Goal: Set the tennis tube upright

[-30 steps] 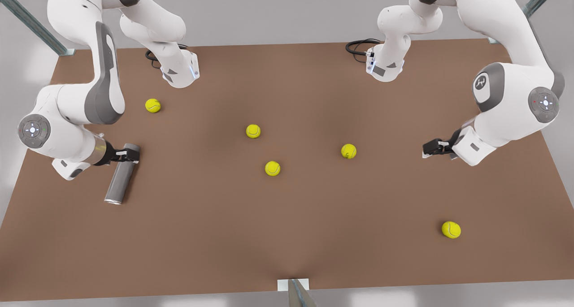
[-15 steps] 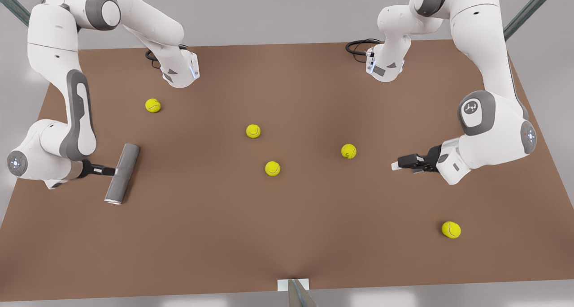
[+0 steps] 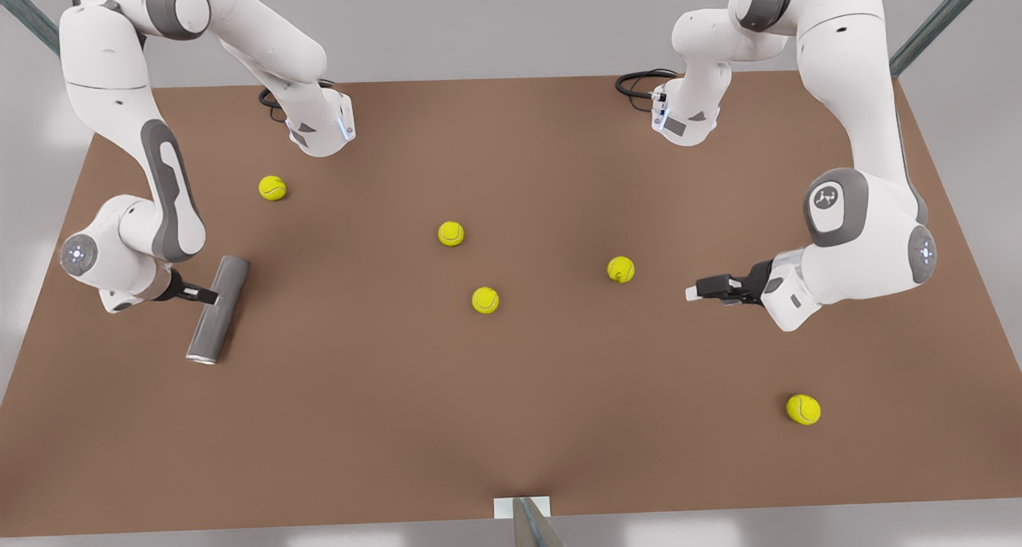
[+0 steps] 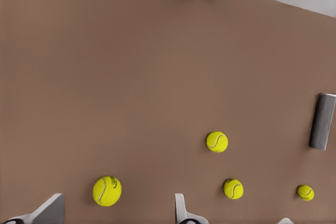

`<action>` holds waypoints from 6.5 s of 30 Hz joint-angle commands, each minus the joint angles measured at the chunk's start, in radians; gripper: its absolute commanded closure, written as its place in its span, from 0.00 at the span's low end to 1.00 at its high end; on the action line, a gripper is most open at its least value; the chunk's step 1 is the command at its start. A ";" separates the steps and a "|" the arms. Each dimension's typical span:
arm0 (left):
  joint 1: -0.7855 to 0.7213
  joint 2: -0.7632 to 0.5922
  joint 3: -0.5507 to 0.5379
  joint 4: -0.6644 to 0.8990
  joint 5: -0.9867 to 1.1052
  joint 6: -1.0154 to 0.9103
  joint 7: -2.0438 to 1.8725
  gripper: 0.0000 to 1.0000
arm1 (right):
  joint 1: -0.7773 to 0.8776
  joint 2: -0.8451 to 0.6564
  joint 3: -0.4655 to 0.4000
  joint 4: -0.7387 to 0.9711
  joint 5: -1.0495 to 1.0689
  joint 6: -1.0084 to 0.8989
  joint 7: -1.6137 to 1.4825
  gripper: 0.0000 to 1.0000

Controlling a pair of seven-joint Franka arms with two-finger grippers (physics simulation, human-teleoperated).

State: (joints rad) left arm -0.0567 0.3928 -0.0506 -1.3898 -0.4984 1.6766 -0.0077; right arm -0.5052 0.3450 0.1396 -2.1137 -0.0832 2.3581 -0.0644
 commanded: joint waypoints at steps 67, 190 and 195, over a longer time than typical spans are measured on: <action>-0.055 0.069 0.000 0.009 -0.025 0.011 -0.063 0.00 | -0.055 0.117 0.072 -0.071 -0.044 0.240 -0.071 0.23; -0.080 0.219 -0.172 -0.287 -0.494 0.497 0.104 0.01 | 0.504 -0.156 -0.101 0.601 0.036 -0.769 0.026 0.00; -0.069 0.267 -0.172 -0.282 -0.494 0.555 0.172 0.01 | 0.507 -0.156 -0.098 0.603 0.037 -0.763 0.031 0.00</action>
State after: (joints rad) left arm -0.1258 0.6669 -0.2224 -1.6706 -0.9909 2.2319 0.1762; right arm 0.0013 0.1888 0.0422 -1.5110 -0.0460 1.5953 -0.0337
